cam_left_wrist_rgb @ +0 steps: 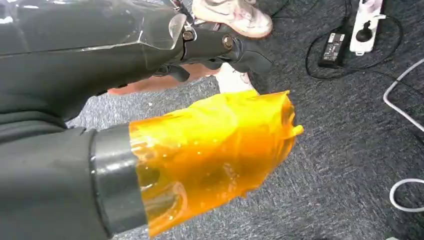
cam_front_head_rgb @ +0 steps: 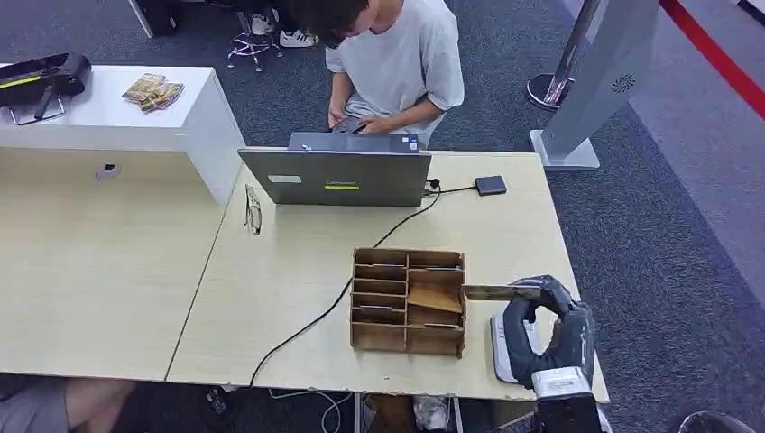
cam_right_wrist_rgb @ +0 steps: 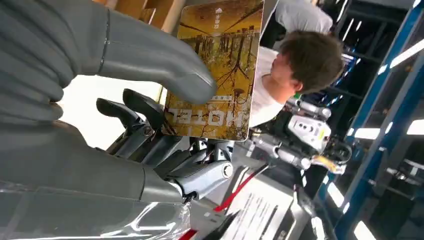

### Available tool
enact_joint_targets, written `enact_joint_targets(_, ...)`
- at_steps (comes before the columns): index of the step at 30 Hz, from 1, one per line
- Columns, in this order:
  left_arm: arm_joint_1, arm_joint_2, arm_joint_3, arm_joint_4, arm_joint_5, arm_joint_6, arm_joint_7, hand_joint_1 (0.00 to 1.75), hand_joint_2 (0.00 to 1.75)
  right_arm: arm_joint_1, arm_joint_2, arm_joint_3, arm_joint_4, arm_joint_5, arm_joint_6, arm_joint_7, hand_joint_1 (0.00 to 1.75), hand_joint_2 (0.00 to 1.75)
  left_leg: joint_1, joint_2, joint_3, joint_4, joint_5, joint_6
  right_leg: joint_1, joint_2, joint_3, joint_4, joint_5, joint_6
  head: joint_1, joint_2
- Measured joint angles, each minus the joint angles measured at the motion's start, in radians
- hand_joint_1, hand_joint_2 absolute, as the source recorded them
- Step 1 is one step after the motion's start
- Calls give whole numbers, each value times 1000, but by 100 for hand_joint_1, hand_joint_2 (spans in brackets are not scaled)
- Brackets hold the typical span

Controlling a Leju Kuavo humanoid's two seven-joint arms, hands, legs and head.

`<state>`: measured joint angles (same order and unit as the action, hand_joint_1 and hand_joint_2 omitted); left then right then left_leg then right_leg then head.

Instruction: Pass the card to the sensor for recognition and then transmit it.

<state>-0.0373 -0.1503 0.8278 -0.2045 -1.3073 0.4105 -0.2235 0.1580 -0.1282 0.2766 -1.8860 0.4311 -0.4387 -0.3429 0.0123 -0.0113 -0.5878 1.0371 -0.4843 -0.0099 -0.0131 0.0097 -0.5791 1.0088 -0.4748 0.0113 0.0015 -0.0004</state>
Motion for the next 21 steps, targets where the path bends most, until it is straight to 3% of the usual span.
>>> enact_joint_targets(10,-2,0,-34,0,-38,-1,-4,0,0,-168,0,38,99,20,53,49,175,175,0,0,0,0,0,0,0,0,0,0,1,-1,0,0)
enact_joint_targets(17,-2,-1,-40,0,-21,6,-37,0,0,-223,0,55,145,18,53,54,175,175,0,0,0,0,0,0,0,0,0,0,0,-1,0,0)
enact_joint_targets(18,-5,-6,-41,0,-38,-11,-26,0,0,-229,0,60,149,10,69,52,175,175,0,0,-1,0,0,0,0,0,0,0,0,-1,0,0)
enact_joint_targets(21,-41,-34,-58,0,-77,-56,89,0,0,-291,11,109,186,9,104,80,175,175,0,0,-1,0,1,0,0,0,-1,0,1,-1,0,0)
